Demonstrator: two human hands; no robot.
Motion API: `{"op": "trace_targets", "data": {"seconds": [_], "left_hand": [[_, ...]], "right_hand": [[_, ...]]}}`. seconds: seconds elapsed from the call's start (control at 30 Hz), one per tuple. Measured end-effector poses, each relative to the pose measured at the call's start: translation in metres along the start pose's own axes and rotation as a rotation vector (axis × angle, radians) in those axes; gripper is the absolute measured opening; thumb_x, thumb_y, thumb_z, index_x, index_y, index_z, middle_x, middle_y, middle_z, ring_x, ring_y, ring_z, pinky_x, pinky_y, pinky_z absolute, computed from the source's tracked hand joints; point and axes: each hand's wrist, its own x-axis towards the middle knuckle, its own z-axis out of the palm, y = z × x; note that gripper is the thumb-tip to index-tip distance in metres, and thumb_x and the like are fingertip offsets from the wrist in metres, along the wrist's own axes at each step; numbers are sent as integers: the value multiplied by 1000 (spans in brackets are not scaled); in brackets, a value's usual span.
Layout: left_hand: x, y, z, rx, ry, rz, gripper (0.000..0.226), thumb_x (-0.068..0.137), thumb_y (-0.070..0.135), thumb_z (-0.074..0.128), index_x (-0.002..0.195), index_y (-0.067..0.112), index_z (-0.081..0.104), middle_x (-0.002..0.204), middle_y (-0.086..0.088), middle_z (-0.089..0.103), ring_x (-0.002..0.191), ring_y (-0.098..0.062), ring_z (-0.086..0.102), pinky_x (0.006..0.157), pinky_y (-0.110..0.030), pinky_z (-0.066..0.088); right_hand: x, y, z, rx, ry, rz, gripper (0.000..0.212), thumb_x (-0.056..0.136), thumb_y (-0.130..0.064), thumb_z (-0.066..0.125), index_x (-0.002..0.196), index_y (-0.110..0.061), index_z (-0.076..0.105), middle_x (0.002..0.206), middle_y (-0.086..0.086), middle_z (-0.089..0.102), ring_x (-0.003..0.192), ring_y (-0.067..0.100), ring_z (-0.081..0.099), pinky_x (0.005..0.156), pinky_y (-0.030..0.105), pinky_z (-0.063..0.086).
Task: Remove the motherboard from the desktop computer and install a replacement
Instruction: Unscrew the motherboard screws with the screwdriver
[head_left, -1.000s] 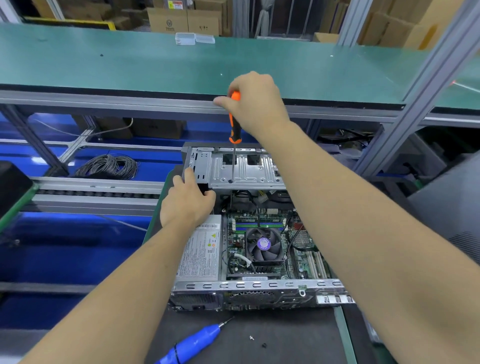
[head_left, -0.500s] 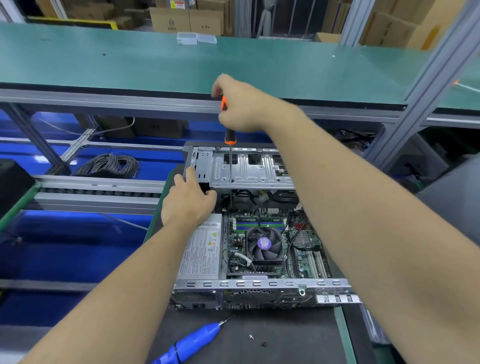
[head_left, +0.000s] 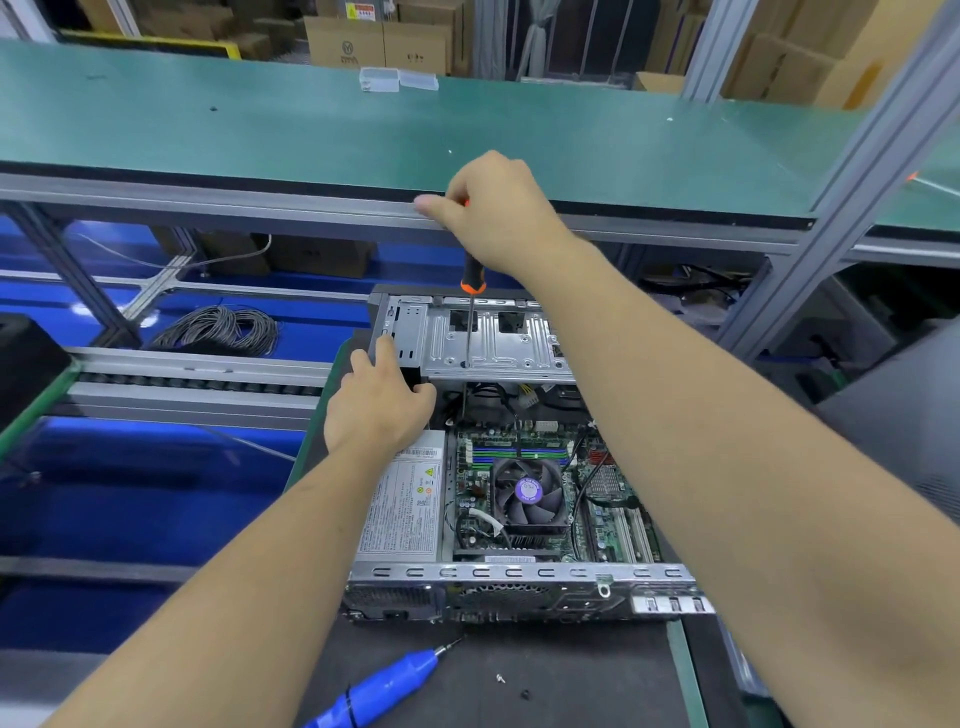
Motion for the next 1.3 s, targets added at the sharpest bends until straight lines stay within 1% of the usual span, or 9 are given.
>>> {"op": "trace_targets", "data": {"seconds": [0.27,0.37,0.53,0.7,0.8,0.87,1.03,1.17,1.3], "left_hand": [[-1,1,-2,-13,-2,-1,64,89,45,44,145,22,24,127,-11,44,96,-35,55,75,-47,51],[-1,1,-1,-9,8,6,64,90,45,45,145,21,24,127,-12,44,96,-35,54,71,-45,48],[-1,1,-1,-7,8,7,63,90,44,45,145,22,24,128,-12,43,94,-34,54,70,-44,48],[-1,1,-2,-4,4,0,64,90,45,45,146,21,24,129,-12,44,96,-35,55,73,-46,50],[-1,1,-1,0,2,1,65,90,45,45,146,21,24,128,-12,44,98,-36,55,74,-47,51],[-1,1,-1,2,2,0,66,90,46,45,147,21,23,129,-12,43,98,-36,55,74,-46,50],[-1,1,-2,-2,3,-4,67,89,46,45,148,23,22,130,-11,43,99,-36,55,75,-47,51],[-1,1,-1,-11,5,-1,65,89,45,45,145,22,24,128,-11,44,97,-35,54,73,-46,49],[1,-1,2,4,10,0,65,89,46,44,146,22,23,127,-11,43,89,-31,49,68,-42,42]], "right_hand": [[-6,1,10,-100,93,-10,35,96,-17,59,130,-12,56,122,12,52,106,32,54,90,35,45],[-8,-2,-2,-29,-31,-64,36,83,-6,55,117,-1,65,105,15,68,98,28,59,87,37,51],[-5,6,-6,-145,58,70,37,96,-41,59,82,-7,59,84,11,50,78,28,46,67,31,35],[-6,-8,-10,-176,-91,-130,19,82,-2,49,97,3,58,90,13,61,87,35,54,74,40,50],[-5,-2,-13,-126,-44,-58,28,90,-27,59,75,-4,50,71,8,48,72,28,43,62,33,38],[-4,6,-13,-212,3,17,38,93,-42,62,81,-7,55,80,9,52,77,29,48,66,33,38],[-6,-7,-18,-140,-129,-143,35,82,-5,51,113,1,65,99,15,69,86,27,54,83,39,52],[-4,-5,-14,-169,-96,-91,41,90,-40,65,75,-3,56,72,12,50,71,27,43,62,35,41],[-4,8,-5,-204,-77,-110,27,90,-17,60,116,-13,68,113,10,61,101,31,60,86,39,52]]}}
